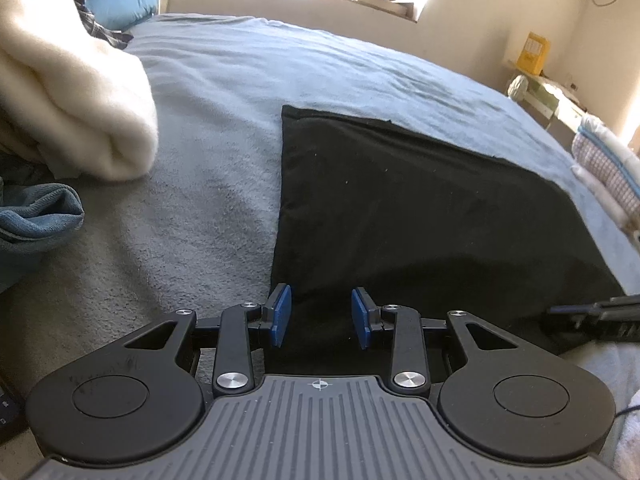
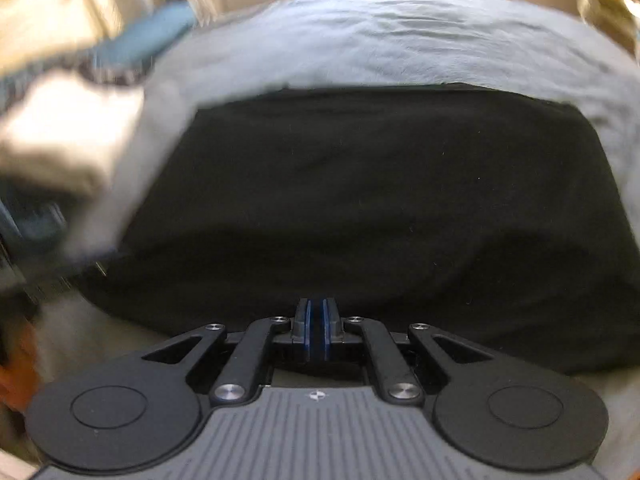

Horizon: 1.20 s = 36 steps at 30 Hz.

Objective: Fold clothes

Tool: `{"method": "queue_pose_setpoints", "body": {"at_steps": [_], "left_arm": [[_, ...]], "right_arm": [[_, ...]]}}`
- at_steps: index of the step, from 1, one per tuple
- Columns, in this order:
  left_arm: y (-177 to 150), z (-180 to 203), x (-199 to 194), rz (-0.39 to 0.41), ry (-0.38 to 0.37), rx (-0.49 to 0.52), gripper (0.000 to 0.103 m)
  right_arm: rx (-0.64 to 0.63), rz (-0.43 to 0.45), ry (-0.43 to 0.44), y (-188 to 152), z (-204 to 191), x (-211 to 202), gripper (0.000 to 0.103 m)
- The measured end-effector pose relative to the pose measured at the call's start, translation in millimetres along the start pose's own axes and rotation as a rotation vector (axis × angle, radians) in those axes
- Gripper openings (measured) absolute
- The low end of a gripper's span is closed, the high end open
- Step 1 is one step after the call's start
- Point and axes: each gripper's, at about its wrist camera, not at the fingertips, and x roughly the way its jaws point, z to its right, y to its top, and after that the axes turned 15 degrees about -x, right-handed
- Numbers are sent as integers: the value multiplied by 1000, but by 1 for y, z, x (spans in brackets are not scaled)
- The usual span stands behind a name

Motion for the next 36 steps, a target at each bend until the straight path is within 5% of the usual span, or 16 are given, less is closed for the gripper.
{"method": "queue_pose_setpoints", "body": {"at_steps": [7, 13, 21, 26, 28, 36], "left_arm": [[-1, 0, 0, -6, 4, 21, 33], [0, -1, -1, -13, 9, 44, 33], [-2, -1, 2, -13, 20, 38, 33], [-2, -1, 2, -15, 22, 41, 33], [-2, -1, 3, -15, 23, 42, 33], [-2, 1, 5, -19, 23, 42, 37]], "right_arm": [[12, -103, -89, -23, 12, -31, 5], [-12, -3, -85, 2, 5, -31, 5], [250, -129, -114, -29, 66, -38, 5], [260, -62, -111, -9, 82, -37, 5], [306, -101, -121, -9, 97, -27, 5], [519, -203, -196, -53, 153, -62, 6]]}}
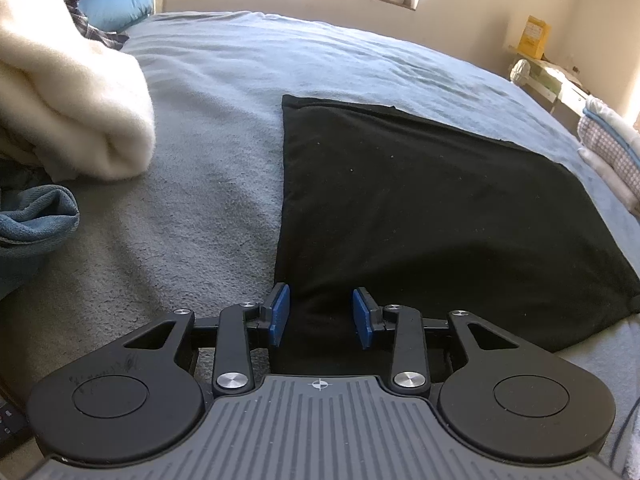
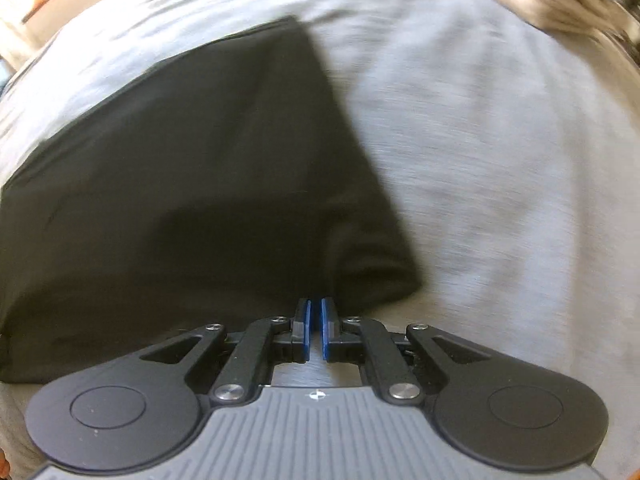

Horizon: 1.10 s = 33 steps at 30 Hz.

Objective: Fold clothes

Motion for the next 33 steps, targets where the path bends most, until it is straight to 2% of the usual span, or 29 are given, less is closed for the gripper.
{"method": "queue_pose_setpoints", "body": {"at_steps": [3, 5, 9, 11, 14, 18, 19, 23, 24, 26, 31, 33], "left_arm": [[0, 1, 0, 0, 1, 8, 37], [0, 1, 0, 0, 1, 6, 37], [0, 1, 1, 0, 5, 1, 37], [0, 2, 1, 1, 6, 7, 38], [0, 3, 1, 0, 7, 17, 39], [0, 4, 0, -3, 7, 20, 39], [0, 4, 0, -4, 7, 20, 39], [1, 4, 1, -9, 5, 22, 39], [1, 4, 1, -10, 4, 22, 39], [2, 4, 1, -12, 3, 23, 40], [3, 3, 1, -17, 0, 24, 41], [3, 2, 0, -17, -5, 17, 41]], "right_arm": [[26, 50, 19, 8, 5, -7, 6], [17, 53, 34, 15, 3, -2, 5], [55, 13, -17, 6, 24, 8, 2], [119, 15, -30, -1, 41, 1, 2], [151, 37, -72, -4, 50, -11, 5], [191, 76, 40, 6, 50, -12, 5], [192, 68, 45, 8, 49, -8, 5], [237, 40, -85, 0, 62, -2, 5], [260, 44, -80, -3, 64, -4, 5], [285, 77, 3, -8, 61, -13, 6], [112, 66, 171, 9, 12, -16, 5], [68, 19, 161, 18, -1, -5, 5]]}}
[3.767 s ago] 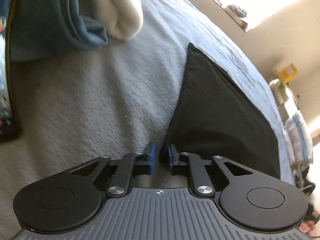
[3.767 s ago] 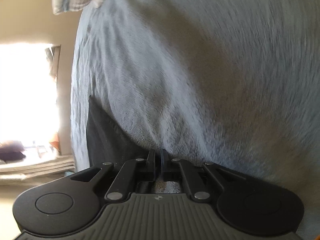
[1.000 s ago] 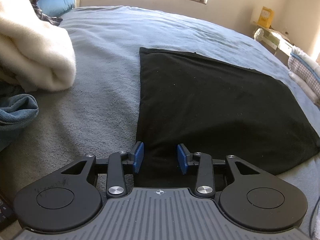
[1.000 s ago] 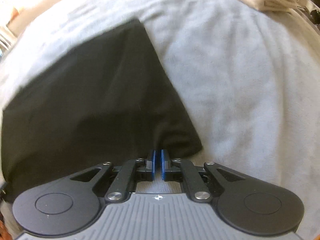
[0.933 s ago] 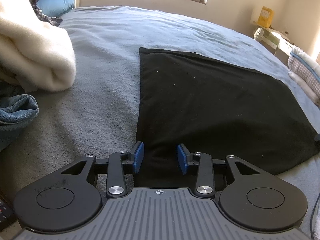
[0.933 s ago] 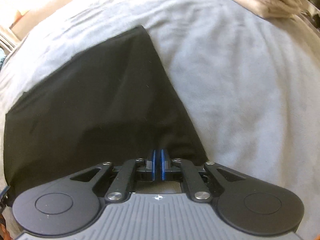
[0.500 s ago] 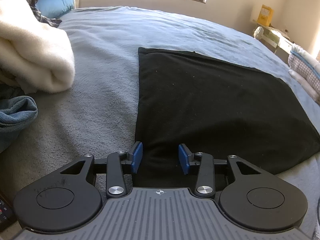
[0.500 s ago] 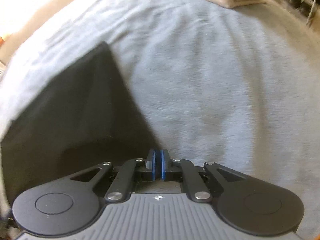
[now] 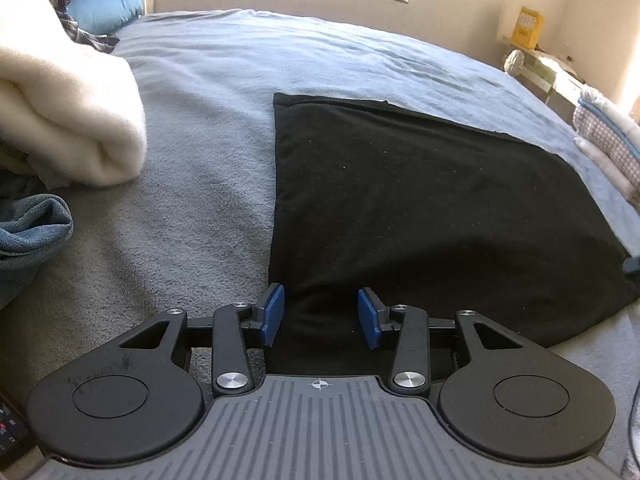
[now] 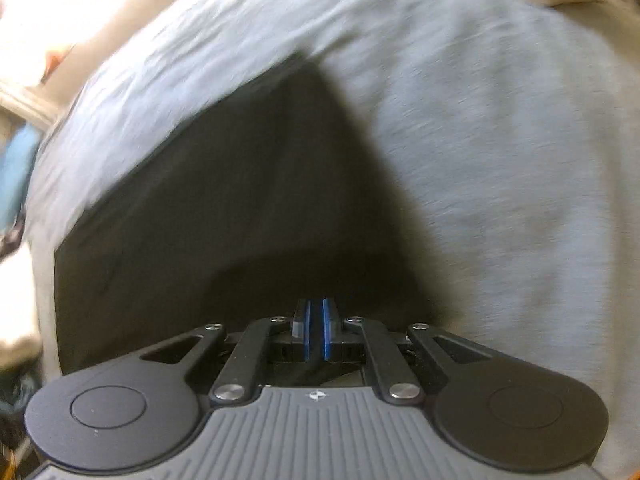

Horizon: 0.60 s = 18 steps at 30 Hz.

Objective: Fold clothes

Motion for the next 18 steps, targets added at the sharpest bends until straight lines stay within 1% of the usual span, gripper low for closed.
{"method": "queue_pose_setpoints", "body": {"at_steps": [2, 5, 6, 8, 9, 11, 13, 16, 18], "left_arm": [[0, -1, 0, 1, -4, -8, 41], [-1, 0, 1, 4, -3, -5, 42], [-1, 0, 1, 4, -4, -4, 43], [-1, 1, 1, 2, -4, 5, 44], [-1, 1, 1, 0, -5, 10, 44], [-1, 2, 0, -2, -5, 16, 45], [-1, 2, 0, -2, -5, 15, 45], [0, 2, 0, -1, -3, 13, 45], [-2, 2, -1, 2, -1, 15, 45]], "right_arm": [[-25, -23, -67, -2, 5, -1, 5], [-45, -90, -184, -12, 25, -5, 5], [-30, -109, -228, -16, 34, -9, 5], [-3, -94, -267, -21, 43, -19, 6], [11, -75, -266, -21, 44, -25, 6], [15, -27, -225, -13, 36, -31, 6], [-26, 6, -167, -4, 18, -32, 5], [-121, -13, -112, 9, -6, -12, 5], [-162, -62, -111, 12, -7, 6, 5]]}}
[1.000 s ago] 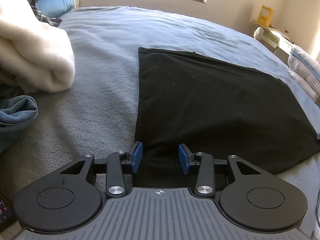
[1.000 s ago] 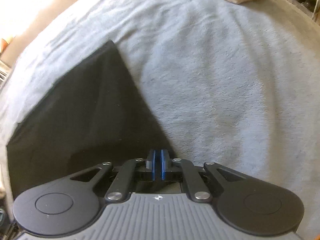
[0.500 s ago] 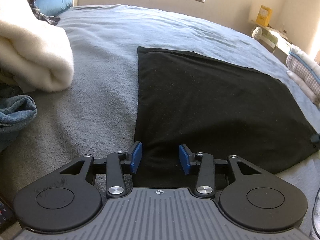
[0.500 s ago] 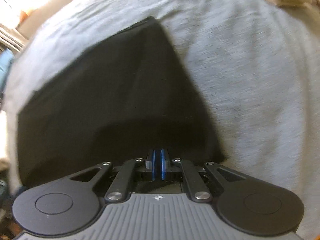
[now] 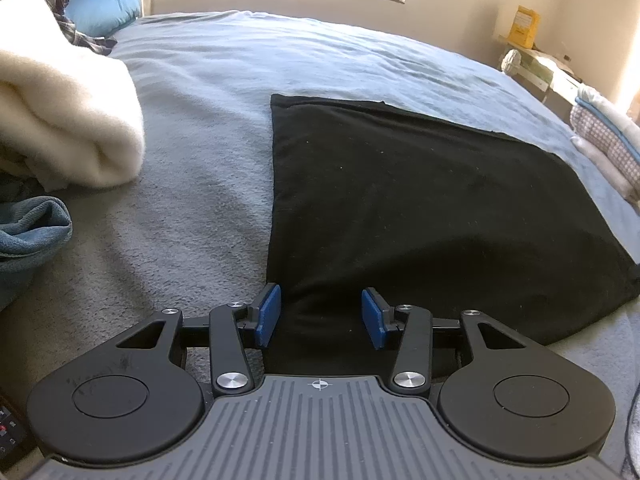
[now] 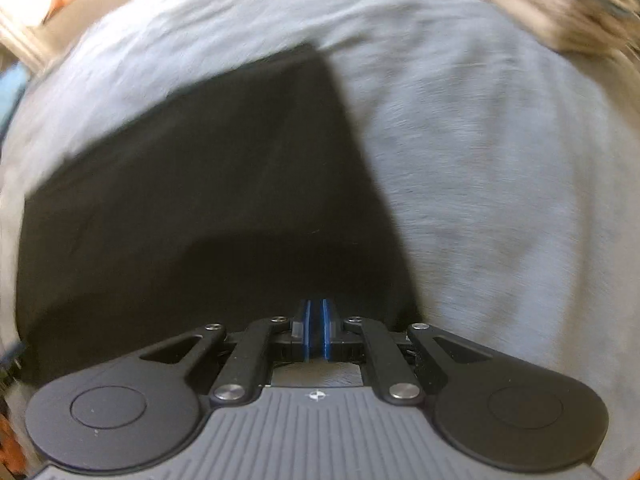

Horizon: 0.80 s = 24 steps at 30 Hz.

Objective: Fold clothes

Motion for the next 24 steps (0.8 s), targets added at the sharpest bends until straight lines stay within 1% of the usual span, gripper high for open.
{"method": "queue_pose_setpoints", "body": {"at_steps": [2, 4, 5, 6, 8, 10, 13, 15, 17, 20, 22, 24], "left_arm": [[0, 0, 0, 0, -1, 5, 45], [0, 0, 0, -1, -1, 7, 45], [0, 0, 1, -3, -1, 6, 45], [1, 0, 1, -4, 1, 5, 45], [2, 1, 2, -7, 3, 8, 45], [2, 1, 2, -9, 2, 12, 45], [2, 0, 1, -8, 1, 13, 45], [1, 0, 1, -7, 2, 12, 45], [1, 0, 2, -7, 1, 11, 45], [1, -1, 2, -7, -1, 14, 45], [1, 0, 2, -8, -3, 19, 47], [1, 0, 2, -9, -4, 23, 48]], "right_arm": [[0, -64, -4, -9, 4, 11, 5], [7, -118, 4, -18, 10, 10, 5], [4, -125, -5, -20, 10, 5, 5], [0, -126, -16, -21, 11, -1, 6], [-9, -88, -17, -15, 7, -13, 6], [-29, -45, 15, -3, -4, -19, 6], [-91, -28, 59, 13, -27, -10, 6], [-129, -51, 72, 13, -40, 0, 6], [-134, -87, 77, 4, -42, 9, 6], [-126, -121, 85, -4, -40, 2, 6], [-117, -108, 85, -5, -40, -7, 6], [-121, -62, 98, -9, -53, -23, 6]]}}
